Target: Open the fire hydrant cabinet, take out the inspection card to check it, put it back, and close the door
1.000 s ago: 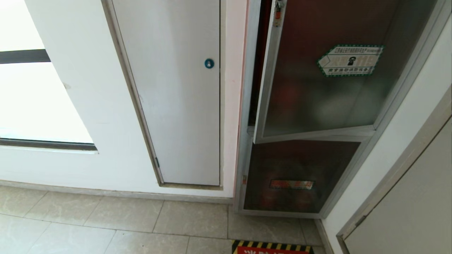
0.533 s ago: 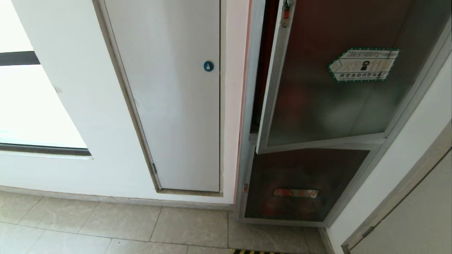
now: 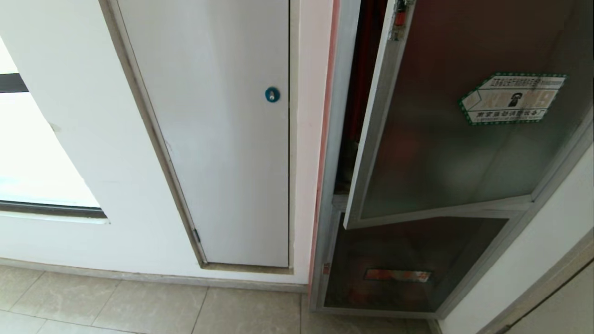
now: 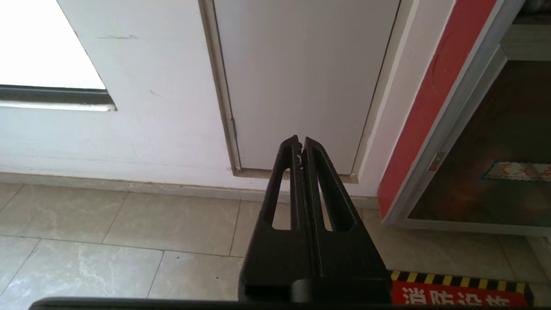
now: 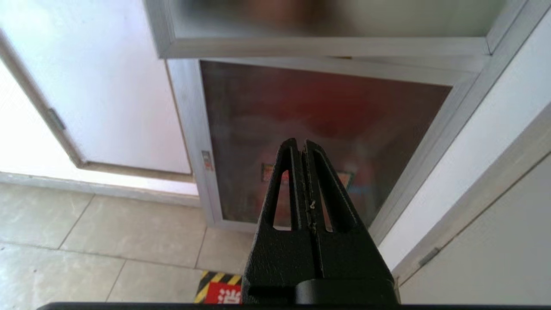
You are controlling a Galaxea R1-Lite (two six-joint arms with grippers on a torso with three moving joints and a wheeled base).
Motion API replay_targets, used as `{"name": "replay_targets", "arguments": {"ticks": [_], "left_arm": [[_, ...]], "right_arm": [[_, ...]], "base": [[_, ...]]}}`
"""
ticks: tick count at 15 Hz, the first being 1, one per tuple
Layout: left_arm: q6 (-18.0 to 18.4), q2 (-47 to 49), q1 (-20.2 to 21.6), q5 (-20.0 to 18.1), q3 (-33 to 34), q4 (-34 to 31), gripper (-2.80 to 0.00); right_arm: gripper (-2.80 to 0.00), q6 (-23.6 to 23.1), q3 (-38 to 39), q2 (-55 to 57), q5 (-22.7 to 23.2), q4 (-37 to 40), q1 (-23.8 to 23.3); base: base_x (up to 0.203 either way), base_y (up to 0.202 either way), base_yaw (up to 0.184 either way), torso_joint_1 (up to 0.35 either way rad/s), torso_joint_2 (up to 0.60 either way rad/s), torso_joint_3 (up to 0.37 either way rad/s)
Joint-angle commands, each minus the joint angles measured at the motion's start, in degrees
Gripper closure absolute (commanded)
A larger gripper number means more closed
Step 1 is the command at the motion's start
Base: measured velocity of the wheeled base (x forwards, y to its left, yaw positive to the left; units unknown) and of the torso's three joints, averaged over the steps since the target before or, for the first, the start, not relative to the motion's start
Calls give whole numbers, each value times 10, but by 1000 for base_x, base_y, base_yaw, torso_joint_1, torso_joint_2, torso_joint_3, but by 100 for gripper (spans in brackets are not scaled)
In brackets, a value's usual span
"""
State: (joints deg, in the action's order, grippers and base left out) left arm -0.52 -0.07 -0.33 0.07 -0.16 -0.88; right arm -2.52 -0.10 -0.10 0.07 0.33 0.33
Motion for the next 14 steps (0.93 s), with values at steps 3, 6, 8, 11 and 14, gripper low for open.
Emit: {"name": "replay_targets", "arguments": {"ticks": [3, 6, 8, 11, 14], "left_arm": [[0, 1, 0, 0, 1, 0, 0], [0, 1, 0, 0, 1, 0, 0], [0, 1, 0, 0, 1, 0, 0], [0, 1, 0, 0, 0, 0, 0], [0, 1, 0, 0, 1, 0, 0]], "right_arm": [[0, 1, 0, 0, -1, 0, 0], [0, 4, 0, 0, -1, 0, 0], [0, 4, 0, 0, -1, 0, 0], [0, 5, 0, 0, -1, 0, 0], [0, 4, 0, 0, -1, 0, 0]], "base": [[195, 0, 0, 2, 0, 2], [199, 0, 1, 1, 4, 5], [198, 0, -2, 0, 0, -2], [196, 0, 1, 3, 3, 1], [100, 0, 0, 2, 3, 1]]}}
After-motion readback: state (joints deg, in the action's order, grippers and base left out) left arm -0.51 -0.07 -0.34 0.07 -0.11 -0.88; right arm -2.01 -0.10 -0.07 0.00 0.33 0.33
